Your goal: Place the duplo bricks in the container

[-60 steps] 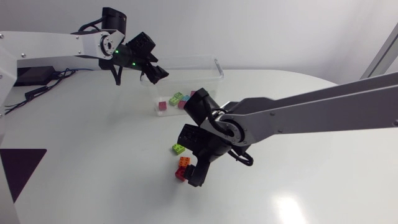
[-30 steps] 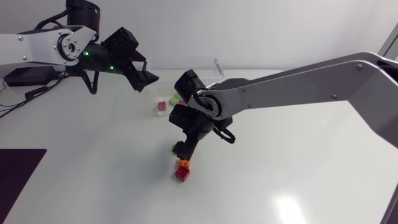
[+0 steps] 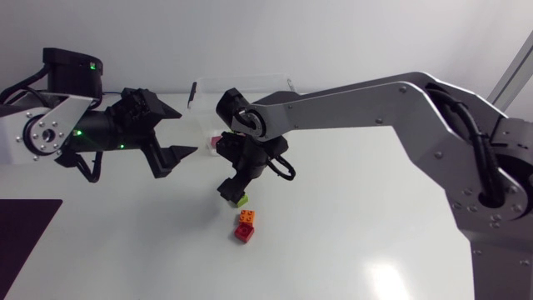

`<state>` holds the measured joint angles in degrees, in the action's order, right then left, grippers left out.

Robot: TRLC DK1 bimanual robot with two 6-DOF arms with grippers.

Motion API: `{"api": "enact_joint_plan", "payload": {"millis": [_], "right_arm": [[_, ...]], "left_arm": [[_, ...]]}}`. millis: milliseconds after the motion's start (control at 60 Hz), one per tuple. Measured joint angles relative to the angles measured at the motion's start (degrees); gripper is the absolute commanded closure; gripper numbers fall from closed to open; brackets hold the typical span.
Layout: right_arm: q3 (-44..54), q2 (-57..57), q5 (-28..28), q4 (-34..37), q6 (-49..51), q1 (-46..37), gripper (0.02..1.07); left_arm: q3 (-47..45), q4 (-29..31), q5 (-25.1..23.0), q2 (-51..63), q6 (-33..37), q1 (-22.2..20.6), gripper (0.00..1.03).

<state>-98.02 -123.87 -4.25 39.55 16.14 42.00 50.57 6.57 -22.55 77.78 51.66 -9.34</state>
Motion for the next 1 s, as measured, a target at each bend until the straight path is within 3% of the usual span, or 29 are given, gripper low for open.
{"api": "enact_joint_plan", "payload": {"millis": [350,450,583,717,850,1000], "right_arm": [[-7.17,-5.14,0.07,6.84,-4.7,0.94,0.11],[-7.98,-6.23,0.24,7.56,-5.33,1.2,0.24],[-9.11,-7.63,1.11,9.01,-6.36,1.57,0.28],[-10.64,-8.72,1.29,10.36,-6.6,1.68,0.57],[-11.76,-9.22,1.31,11.28,-6.78,1.68,0.79],[-11.8,-9.38,1.27,11.67,-6.78,1.68,0.8]], "left_arm": [[-10.23,-1.03,0.0,-9.31,2.8,1.27,0.04],[-11.65,-1.03,0.0,-10.23,2.82,1.36,0.04],[-12.81,-1.03,0.02,-11.54,2.99,1.36,0.04],[-13.64,-1.01,0.0,-12.9,2.99,1.36,0.04],[-13.97,-1.01,0.0,-13.81,3.13,0.92,0.04],[-14.36,-0.96,0.02,-13.92,3.45,0.22,0.04]]}}
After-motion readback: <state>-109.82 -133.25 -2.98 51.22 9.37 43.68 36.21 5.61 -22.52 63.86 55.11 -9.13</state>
